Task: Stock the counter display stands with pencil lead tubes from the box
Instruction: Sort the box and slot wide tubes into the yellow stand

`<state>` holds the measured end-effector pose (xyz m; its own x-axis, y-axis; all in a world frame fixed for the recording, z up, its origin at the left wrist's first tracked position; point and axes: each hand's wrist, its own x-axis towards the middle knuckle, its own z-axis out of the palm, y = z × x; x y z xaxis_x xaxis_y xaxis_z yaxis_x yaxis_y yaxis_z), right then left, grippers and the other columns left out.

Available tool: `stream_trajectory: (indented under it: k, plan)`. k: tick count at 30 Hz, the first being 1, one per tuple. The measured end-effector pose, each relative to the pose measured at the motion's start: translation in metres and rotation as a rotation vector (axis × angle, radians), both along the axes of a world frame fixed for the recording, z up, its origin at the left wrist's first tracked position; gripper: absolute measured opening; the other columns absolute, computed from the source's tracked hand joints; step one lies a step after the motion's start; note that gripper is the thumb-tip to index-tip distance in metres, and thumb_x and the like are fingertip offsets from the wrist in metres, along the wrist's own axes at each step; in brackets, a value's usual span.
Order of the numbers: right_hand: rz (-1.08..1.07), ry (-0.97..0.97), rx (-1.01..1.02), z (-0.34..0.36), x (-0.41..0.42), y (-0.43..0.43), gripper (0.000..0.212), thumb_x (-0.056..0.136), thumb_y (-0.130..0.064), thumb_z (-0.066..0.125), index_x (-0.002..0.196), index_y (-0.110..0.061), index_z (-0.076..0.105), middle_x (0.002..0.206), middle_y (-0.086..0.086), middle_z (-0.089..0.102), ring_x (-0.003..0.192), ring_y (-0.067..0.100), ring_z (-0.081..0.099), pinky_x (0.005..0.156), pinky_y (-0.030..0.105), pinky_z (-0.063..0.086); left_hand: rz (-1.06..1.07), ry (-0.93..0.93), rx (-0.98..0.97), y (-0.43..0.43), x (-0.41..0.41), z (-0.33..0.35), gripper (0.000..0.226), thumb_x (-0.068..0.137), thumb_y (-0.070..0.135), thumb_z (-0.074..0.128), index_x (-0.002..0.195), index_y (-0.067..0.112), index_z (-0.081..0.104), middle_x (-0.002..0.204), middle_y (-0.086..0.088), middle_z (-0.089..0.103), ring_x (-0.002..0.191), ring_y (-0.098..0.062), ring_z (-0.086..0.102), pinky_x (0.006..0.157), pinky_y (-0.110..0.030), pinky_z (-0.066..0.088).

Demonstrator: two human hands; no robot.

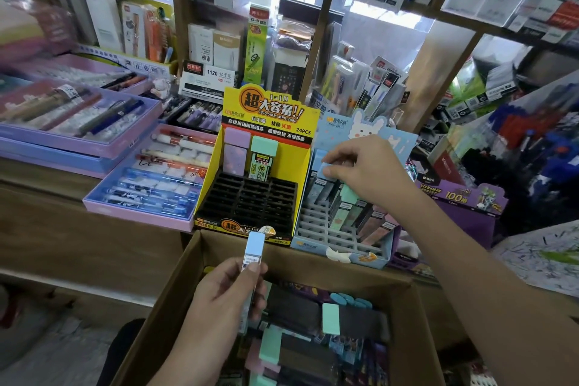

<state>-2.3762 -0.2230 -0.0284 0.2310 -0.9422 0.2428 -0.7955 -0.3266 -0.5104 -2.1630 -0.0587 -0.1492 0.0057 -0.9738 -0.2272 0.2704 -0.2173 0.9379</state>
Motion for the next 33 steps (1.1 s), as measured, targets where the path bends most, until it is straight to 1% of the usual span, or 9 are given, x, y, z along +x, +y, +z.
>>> stream_trajectory:
  k: [4,9,13,17,20,24,28,30,33]
  plan:
    - [-0.001,-0.054,-0.006,-0.004,0.005,-0.001,0.016,0.079,-0.007,0.086,0.088,-0.015,0.076,0.074,-0.006,0.067,0.061,-0.002,0.058,0.063,0.011,0.046,0.004,0.005,0.001,0.000,0.000,0.002,0.025,0.099,0.027,0.056,0.086,0.019,0.075,0.071,-0.006,0.064,0.063,-0.018,0.060,0.054,-0.022,0.049]
    - [0.013,0.062,-0.089,-0.004,0.007,0.000,0.010,0.081,-0.012,0.086,0.082,-0.015,0.077,0.070,-0.020,0.059,0.066,-0.019,0.054,0.062,0.001,0.038,0.009,0.013,-0.001,0.000,0.000,0.002,0.025,0.100,0.023,0.056,0.086,0.017,0.076,0.071,-0.007,0.065,0.062,-0.018,0.060,0.053,-0.024,0.049]
    - [0.012,0.145,-0.182,0.000,0.008,0.013,0.007,0.087,-0.019,0.080,0.093,-0.014,0.080,0.083,-0.009,0.059,0.075,0.003,0.049,0.070,0.020,0.034,0.016,0.032,-0.005,0.001,0.000,0.002,0.023,0.099,0.018,0.057,0.088,0.015,0.077,0.072,-0.008,0.067,0.063,-0.018,0.063,0.056,-0.025,0.052]
    - [-0.026,-0.156,-0.255,-0.008,0.000,0.055,0.006,0.088,-0.012,0.078,0.090,-0.017,0.079,0.077,-0.013,0.067,0.070,0.010,0.057,0.067,0.021,0.048,0.040,0.033,-0.032,0.000,-0.001,0.003,0.021,0.098,0.012,0.058,0.088,0.011,0.076,0.072,-0.011,0.068,0.065,-0.021,0.066,0.059,-0.027,0.055]
    - [-0.021,-0.376,-0.139,-0.022,-0.014,0.089,0.011,0.087,-0.010,0.079,0.090,-0.021,0.079,0.072,-0.004,0.072,0.065,0.016,0.067,0.061,0.027,0.058,0.033,0.003,-0.038,0.000,-0.002,0.002,0.021,0.098,0.010,0.058,0.090,0.013,0.077,0.074,-0.013,0.070,0.068,-0.021,0.068,0.062,-0.029,0.056]
    - [-0.007,-0.431,0.074,-0.065,-0.028,0.130,0.022,0.089,-0.012,0.078,0.092,-0.033,0.077,0.080,-0.007,0.074,0.069,0.010,0.068,0.060,0.018,0.055,0.031,-0.052,-0.035,-0.001,-0.005,0.000,0.016,0.097,0.011,0.059,0.097,0.015,0.075,0.082,-0.015,0.075,0.076,-0.022,0.074,0.069,-0.032,0.059]
    - [-0.064,-0.355,0.357,-0.114,-0.033,0.145,0.020,0.092,-0.018,0.075,0.089,-0.037,0.074,0.081,-0.012,0.072,0.069,0.009,0.069,0.064,0.022,0.055,-0.010,-0.125,-0.048,-0.003,-0.006,0.003,0.019,0.098,0.015,0.059,0.091,0.023,0.074,0.090,-0.014,0.077,0.086,-0.026,0.076,0.078,-0.038,0.059]
    - [-0.054,-0.241,0.456,-0.129,-0.036,0.142,0.019,0.094,-0.025,0.074,0.086,-0.042,0.070,0.085,-0.019,0.071,0.076,0.001,0.068,0.065,0.014,0.052,-0.036,-0.154,-0.060,-0.004,-0.006,0.006,0.018,0.098,0.016,0.059,0.091,0.023,0.074,0.092,-0.013,0.078,0.090,-0.026,0.076,0.079,-0.036,0.059]
    - [-0.066,-0.092,0.567,-0.143,-0.046,0.135,0.018,0.094,-0.033,0.072,0.084,-0.046,0.065,0.088,-0.016,0.067,0.081,-0.010,0.063,0.060,0.008,0.046,-0.086,-0.219,-0.122,-0.009,-0.005,0.019,0.015,0.097,0.020,0.060,0.092,0.022,0.074,0.093,-0.009,0.077,0.092,-0.025,0.075,0.083,-0.036,0.057]
